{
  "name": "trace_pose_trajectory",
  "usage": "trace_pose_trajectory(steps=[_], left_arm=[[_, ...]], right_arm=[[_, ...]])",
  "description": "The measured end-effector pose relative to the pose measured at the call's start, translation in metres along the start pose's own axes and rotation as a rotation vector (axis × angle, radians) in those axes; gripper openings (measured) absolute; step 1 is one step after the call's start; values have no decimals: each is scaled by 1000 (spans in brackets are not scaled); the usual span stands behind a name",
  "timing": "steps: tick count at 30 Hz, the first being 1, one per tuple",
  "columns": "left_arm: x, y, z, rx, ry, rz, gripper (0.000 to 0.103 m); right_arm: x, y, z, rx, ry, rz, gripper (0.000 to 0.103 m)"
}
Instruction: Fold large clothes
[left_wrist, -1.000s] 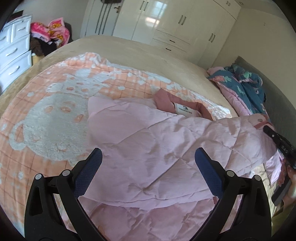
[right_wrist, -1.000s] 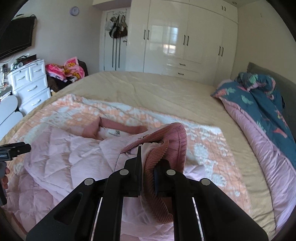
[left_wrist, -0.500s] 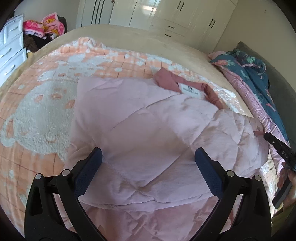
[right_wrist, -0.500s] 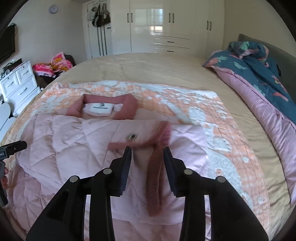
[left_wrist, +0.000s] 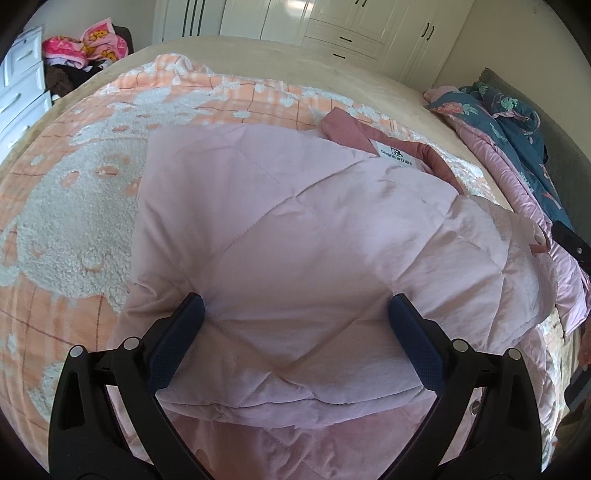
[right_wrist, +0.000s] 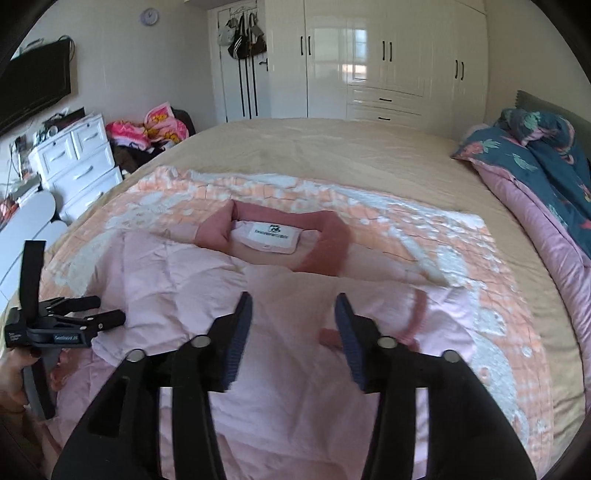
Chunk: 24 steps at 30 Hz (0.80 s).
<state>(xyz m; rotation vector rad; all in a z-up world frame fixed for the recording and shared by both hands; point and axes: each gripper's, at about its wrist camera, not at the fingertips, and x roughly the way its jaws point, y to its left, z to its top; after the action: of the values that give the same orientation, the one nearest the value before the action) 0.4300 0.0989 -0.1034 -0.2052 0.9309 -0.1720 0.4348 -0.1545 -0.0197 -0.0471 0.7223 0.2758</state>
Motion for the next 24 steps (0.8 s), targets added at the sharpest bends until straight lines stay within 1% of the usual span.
trace_pose_trajectory(steps=[1,4,6,7,8,12,15,18,21,23,24], left_arm=[[0,0,0,0,0,1,94],[0,0,0,1,0,1,94],[0,0,1,1,0,-1,94],[0,0,1,2,1,-1,94],[0,0,1,5,2,-1,94],[0,-3,1,11,4,5,94],[-1,-3,1,12,6,6,94],[-7,-9,3,23,6,32,94],[-15,-15,4,41,0,45,94],[-17,-16,4,39,-2,38,94],[-17,-16,4,35,-1,36,94]], right_arm=[[6,0,0,9,17,1,60],[28,-1,-6,22,99,-9,61],[41,-1,-15,12,156,-24,64],[51,-2,-22,22,202,-34,66],[58,-3,-28,41,220,-34,66],[67,-3,-42,71,208,-51,67],[68,1,-50,58,187,-74,67],[64,-4,-48,88,198,-54,68],[54,-9,-45,118,199,-13,77],[47,-8,-44,112,192,-13,85],[42,-7,-45,109,184,-12,86]])
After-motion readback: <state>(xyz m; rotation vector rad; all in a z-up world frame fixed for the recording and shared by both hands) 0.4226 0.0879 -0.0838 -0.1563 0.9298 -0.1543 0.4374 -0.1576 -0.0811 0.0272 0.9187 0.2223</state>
